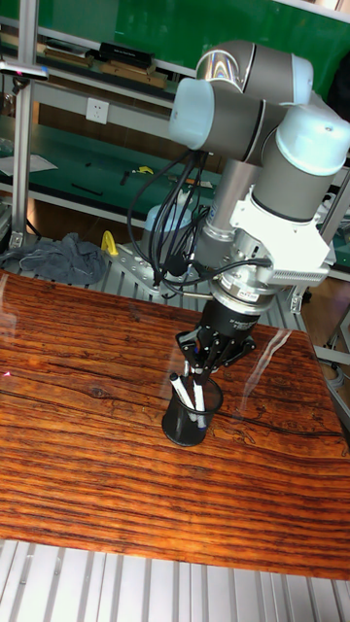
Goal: Put the pen into the pen holder
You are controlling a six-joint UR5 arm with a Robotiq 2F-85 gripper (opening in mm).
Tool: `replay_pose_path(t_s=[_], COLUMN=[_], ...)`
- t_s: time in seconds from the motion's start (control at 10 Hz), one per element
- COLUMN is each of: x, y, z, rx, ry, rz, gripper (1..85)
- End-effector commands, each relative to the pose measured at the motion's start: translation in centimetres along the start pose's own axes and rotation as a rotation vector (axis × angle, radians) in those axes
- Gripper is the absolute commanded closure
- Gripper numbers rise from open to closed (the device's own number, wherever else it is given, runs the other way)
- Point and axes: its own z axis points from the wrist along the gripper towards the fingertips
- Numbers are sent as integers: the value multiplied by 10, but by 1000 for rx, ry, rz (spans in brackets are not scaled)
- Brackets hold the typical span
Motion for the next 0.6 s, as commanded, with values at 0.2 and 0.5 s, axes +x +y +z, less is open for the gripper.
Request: replay_pose_path(t_s=[0.2,0.5], x=[0,-2], y=[4,7], z=[-2,-1], rx=[-26,-38], ry=[8,5], rz=[-1,-3], gripper=[843,843])
